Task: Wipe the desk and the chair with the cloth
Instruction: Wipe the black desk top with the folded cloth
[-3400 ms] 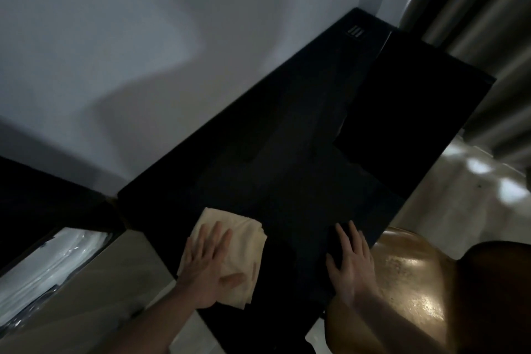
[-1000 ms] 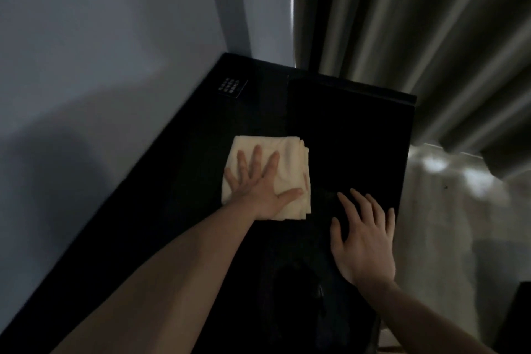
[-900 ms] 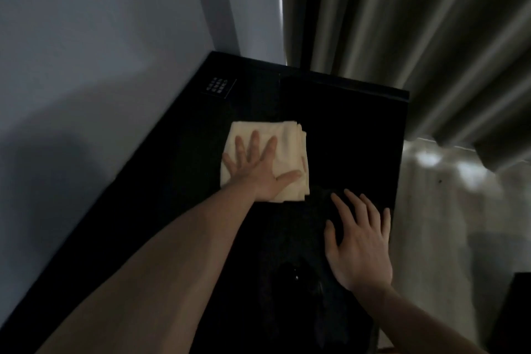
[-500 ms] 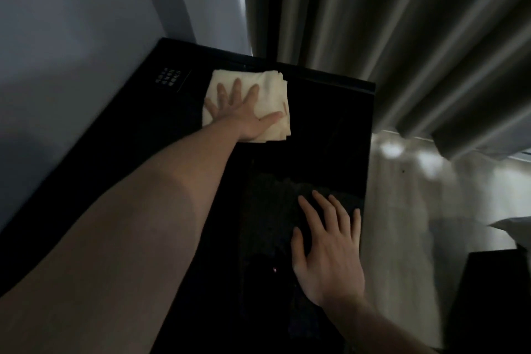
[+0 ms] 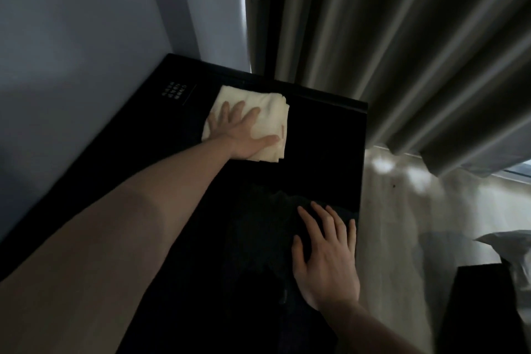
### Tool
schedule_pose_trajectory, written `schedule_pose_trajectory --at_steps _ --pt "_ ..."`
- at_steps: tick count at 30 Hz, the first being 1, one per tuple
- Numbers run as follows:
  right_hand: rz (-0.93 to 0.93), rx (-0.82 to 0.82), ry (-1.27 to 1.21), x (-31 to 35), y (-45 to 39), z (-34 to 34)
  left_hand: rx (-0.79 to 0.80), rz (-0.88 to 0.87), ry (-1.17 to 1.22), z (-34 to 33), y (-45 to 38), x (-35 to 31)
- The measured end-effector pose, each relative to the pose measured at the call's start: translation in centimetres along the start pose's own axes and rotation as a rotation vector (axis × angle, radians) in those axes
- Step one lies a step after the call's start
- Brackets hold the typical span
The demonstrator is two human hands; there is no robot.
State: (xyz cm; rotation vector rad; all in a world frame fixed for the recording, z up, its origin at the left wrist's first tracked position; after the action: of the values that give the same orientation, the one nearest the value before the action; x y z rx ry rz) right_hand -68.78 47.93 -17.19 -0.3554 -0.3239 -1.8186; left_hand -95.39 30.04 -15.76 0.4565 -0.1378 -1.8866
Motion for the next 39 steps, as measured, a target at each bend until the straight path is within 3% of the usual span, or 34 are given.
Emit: schedule_pose_trajectory --at_steps 7,25,39 --pt "-0.013 0.008 0.023 0.3 0.1 0.2 0.073 -0.115 -0.063 -3.1 7.3 0.9" --pt "0.004 -0.016 0.010 -0.4 -0.2 -0.3 -0.062 0.154 0.038 3.0 -5.3 5.0" --pt "0.010 0.008 0.041 0.2 -0.1 0.0 -0.058 0.113 0.006 0.7 0.8 5.5"
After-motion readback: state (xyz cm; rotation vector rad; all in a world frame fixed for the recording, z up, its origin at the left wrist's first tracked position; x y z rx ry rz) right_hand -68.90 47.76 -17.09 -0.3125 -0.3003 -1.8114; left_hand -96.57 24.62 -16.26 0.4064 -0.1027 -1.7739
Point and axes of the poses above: each hand's wrist, its own y-axis away from the middle knuckle, its own z-axis out of the back of the hand, x = y × z, the point moved 5 cm from there along -y, towards the middle knuckle, and after that the axes turned 10 degrees about -z, right-handed, at the moved point
